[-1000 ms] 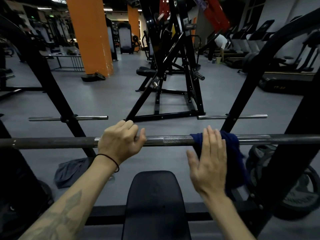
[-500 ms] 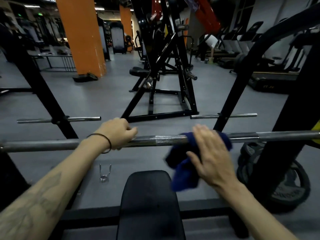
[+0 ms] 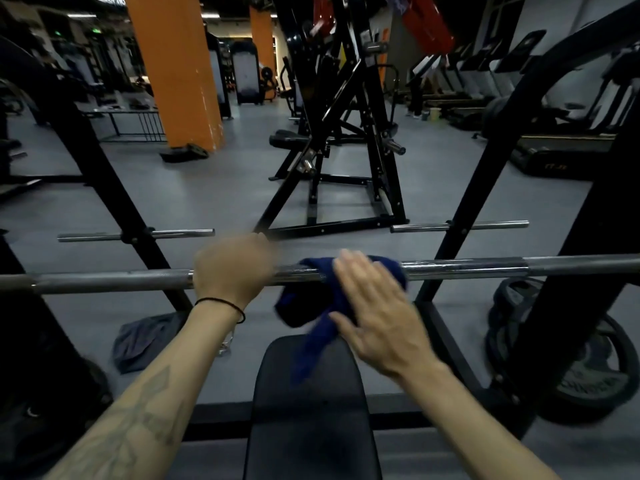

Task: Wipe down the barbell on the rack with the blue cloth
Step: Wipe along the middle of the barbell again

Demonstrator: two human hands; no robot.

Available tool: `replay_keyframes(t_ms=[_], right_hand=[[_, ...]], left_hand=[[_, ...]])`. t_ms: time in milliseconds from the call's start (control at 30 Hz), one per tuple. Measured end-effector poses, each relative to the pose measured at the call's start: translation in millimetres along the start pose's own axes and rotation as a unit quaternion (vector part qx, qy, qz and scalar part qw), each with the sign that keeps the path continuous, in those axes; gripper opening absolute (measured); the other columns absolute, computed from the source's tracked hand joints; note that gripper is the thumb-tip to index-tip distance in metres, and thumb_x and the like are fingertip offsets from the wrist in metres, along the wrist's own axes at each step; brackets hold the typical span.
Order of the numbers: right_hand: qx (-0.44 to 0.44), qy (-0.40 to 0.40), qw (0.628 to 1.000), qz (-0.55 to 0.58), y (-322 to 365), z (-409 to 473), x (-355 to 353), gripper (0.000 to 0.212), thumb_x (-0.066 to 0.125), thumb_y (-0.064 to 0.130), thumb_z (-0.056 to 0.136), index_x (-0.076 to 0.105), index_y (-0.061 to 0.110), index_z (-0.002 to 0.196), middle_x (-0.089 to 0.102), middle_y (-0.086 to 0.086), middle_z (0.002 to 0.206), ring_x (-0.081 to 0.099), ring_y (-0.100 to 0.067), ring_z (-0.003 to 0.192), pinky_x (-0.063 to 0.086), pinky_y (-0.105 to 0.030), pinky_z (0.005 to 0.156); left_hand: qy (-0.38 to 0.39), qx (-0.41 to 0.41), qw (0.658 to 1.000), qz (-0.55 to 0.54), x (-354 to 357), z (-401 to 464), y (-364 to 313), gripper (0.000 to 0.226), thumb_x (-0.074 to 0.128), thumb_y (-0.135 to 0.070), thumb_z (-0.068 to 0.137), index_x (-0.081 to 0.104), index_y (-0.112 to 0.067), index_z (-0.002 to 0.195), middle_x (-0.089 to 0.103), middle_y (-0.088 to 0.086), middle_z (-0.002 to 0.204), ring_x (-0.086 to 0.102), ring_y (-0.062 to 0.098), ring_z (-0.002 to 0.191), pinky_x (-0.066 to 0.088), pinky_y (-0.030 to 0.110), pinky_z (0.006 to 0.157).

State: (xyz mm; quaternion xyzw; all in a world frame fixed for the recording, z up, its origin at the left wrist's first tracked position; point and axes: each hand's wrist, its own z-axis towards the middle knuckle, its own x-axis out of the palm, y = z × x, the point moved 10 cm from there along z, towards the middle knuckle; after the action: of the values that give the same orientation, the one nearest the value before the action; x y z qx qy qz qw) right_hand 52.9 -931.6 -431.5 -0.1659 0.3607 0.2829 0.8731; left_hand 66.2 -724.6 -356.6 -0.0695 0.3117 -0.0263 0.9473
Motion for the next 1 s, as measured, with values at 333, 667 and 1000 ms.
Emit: replay_keyframes(t_ms=[333,667,1000], right_hand=[[0.190,-0.076,0.977,0.066,33.2,18.6,9.1,0.077,0.038,0.052,0.105,0.025,-0.001,0.159,0.023,-0.017,0.168,0.010,-0.030,0.158,0.004,-0.047,0.129],[0.198,-0.063,0.977,-0.040,-70.4,-26.6,-26.7,0.071,0.035,0.049,0.105,0.033,-0.001,0.156,0.035,-0.018,0.162,0.024,-0.031,0.155,0.010,-0.046,0.129],[0.076,0.000,0.996,0.048,68.4,31.7,17.0,0.074,0.036,0.054,0.105,0.030,0.002,0.159,0.028,-0.014,0.166,0.017,-0.026,0.157,0.014,-0.044,0.128]], left_hand=[[-0.030,0.032,0.999,0.019,-4.1,-1.4,-7.2,0.043,0.042,-0.024,0.090,0.047,-0.012,0.050,0.045,0.006,0.043,0.040,0.031,0.037,0.017,0.025,0.051],[-0.067,0.099,0.992,-0.026,-13.8,-7.5,-16.2,0.042,0.039,-0.028,0.098,0.041,-0.018,0.058,0.038,-0.002,0.053,0.041,0.026,0.044,0.018,0.026,0.050],[-0.037,0.101,0.994,-0.002,-7.9,-8.4,-16.2,0.046,0.044,-0.029,0.096,0.049,-0.017,0.052,0.050,-0.001,0.047,0.048,0.026,0.040,0.017,0.024,0.050]])
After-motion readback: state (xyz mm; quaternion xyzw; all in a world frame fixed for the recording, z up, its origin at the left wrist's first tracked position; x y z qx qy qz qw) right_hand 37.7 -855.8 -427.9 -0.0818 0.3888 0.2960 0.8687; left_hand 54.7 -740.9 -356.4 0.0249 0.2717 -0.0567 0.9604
